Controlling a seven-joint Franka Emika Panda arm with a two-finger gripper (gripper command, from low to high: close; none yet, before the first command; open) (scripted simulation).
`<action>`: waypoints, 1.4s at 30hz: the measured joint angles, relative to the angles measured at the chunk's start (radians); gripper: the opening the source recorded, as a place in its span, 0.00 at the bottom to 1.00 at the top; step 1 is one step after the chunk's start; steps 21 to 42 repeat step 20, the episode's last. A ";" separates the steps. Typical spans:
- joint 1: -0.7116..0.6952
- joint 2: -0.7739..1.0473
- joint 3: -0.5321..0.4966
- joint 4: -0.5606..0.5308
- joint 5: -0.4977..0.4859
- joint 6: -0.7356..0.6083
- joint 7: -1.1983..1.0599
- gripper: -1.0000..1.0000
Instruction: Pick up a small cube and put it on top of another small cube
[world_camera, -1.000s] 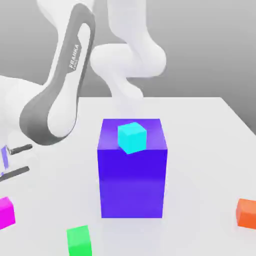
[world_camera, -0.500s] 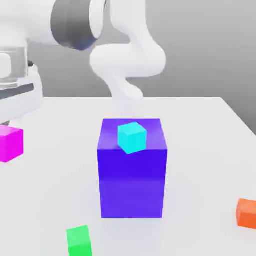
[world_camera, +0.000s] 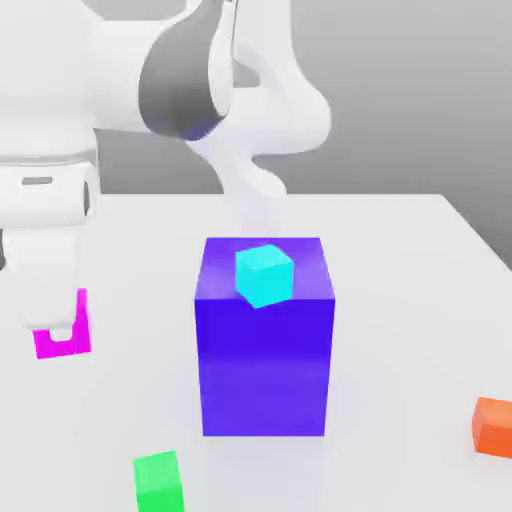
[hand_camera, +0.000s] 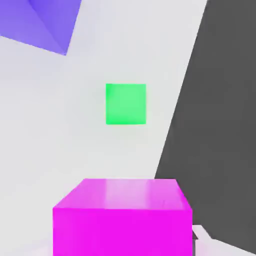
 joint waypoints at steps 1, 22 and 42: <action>0.007 0.025 0.005 -0.008 0.016 0.019 -0.039 0.00; 0.002 0.235 0.110 -0.041 0.150 0.188 -0.260 1.00; 0.002 0.235 0.110 -0.041 0.150 0.188 -0.260 1.00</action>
